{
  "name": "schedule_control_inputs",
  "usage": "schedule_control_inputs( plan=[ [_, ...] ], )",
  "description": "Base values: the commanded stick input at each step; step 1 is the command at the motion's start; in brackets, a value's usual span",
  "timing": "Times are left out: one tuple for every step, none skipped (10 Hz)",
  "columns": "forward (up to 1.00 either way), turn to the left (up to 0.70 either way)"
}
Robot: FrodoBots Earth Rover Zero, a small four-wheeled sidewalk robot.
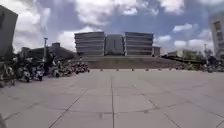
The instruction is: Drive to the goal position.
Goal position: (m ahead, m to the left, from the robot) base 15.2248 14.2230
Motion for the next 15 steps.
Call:
schedule_control_inputs(
  plan=[
    [1.0, 0.0],
    [1.0, 0.0],
    [1.0, 0.0],
    [1.0, 0.0],
    [1.0, 0.0],
    [1.0, 0.0],
    [1.0, 0.0],
    [1.0, 0.0],
    [1.0, 0.0],
    [1.0, -0.05],
    [1.0, -0.15],
    [1.0, -0.07],
    [1.0, 0.0],
    [1.0, 0.0],
    [1.0, 0.0]
  ],
)
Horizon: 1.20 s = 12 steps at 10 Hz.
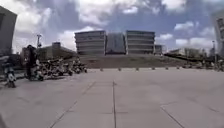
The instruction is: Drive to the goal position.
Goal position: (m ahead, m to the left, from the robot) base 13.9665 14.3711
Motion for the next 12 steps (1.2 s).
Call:
schedule_control_inputs(
  plan=[
    [1.0, 0.0],
    [1.0, 0.0],
    [1.0, 0.0],
    [1.0, 0.0],
    [1.0, 0.0],
    [1.0, 0.0],
    [1.0, 0.0],
    [1.0, 0.0],
    [1.0, 0.0],
    [1.0, 0.0],
    [1.0, 0.04],
    [1.0, 0.07]
  ],
)
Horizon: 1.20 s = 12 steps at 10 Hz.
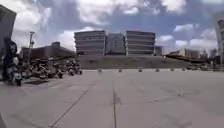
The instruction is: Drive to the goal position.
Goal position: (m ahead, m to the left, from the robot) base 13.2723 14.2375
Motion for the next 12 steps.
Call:
schedule_control_inputs(
  plan=[
    [1.0, 0.0],
    [1.0, 0.0],
    [1.0, 0.0],
    [1.0, 0.0],
    [1.0, 0.0],
    [1.0, 0.0],
    [1.0, 0.0],
    [1.0, 0.0],
    [1.0, 0.0],
    [1.0, 0.0],
    [1.0, 0.0],
    [1.0, 0.0]
  ],
)
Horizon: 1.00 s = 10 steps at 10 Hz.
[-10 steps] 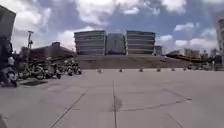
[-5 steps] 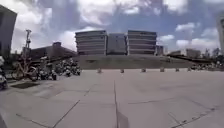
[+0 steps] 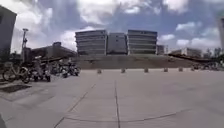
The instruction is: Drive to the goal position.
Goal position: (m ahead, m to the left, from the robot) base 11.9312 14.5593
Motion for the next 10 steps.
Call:
schedule_control_inputs(
  plan=[
    [1.0, 0.0],
    [1.0, 0.0],
    [1.0, 0.0],
    [1.0, 0.0],
    [1.0, 0.0],
    [1.0, 0.0],
    [1.0, 0.0],
    [1.0, 0.0],
    [1.0, 0.0],
    [1.0, 0.0]
  ],
)
